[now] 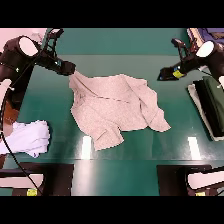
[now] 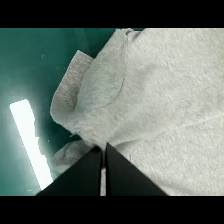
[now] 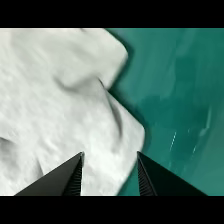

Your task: Fold the shirts.

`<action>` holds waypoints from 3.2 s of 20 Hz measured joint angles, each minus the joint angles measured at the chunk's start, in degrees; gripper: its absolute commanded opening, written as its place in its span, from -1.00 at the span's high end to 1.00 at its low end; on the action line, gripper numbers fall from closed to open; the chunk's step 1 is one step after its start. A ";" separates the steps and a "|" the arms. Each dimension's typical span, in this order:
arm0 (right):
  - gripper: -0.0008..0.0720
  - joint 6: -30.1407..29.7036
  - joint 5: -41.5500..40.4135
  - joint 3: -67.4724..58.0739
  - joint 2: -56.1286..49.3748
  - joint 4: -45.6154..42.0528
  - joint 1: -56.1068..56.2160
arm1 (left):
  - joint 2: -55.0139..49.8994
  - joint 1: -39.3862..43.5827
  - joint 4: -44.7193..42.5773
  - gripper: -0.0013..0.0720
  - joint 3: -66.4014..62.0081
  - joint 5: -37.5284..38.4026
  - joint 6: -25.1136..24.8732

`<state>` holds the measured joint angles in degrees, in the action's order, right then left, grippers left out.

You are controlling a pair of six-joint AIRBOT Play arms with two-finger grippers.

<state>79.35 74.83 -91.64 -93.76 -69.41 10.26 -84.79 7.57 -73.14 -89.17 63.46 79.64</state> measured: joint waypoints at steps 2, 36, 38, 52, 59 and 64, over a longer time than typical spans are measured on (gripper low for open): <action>-0.09 -1.42 1.22 3.67 -0.52 3.34 -1.92 | 0.00 0.02 0.04 0.90 0.00 0.24 -0.02; 0.95 -6.62 -9.46 10.56 31.50 10.97 -8.74 | 24.90 0.02 -0.24 0.90 -10.43 2.01 0.07; 0.95 -6.73 -10.05 10.56 38.40 10.97 -10.49 | 29.31 0.02 -0.13 0.90 -14.97 1.92 1.25; 0.95 -5.62 2.86 -3.10 46.45 10.97 -22.84 | 35.50 0.02 0.46 0.91 -24.35 4.31 5.79; 0.95 -1.99 9.33 3.02 27.08 8.15 -15.91 | 17.42 0.02 -4.44 0.90 -12.24 8.00 5.60; 0.95 -0.81 -0.22 9.53 13.77 4.59 -9.42 | -1.44 0.02 -5.09 0.90 -9.53 6.34 5.40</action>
<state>78.54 74.61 -82.11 -79.99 -64.82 0.84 -86.24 7.60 -78.24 -98.70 69.80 85.03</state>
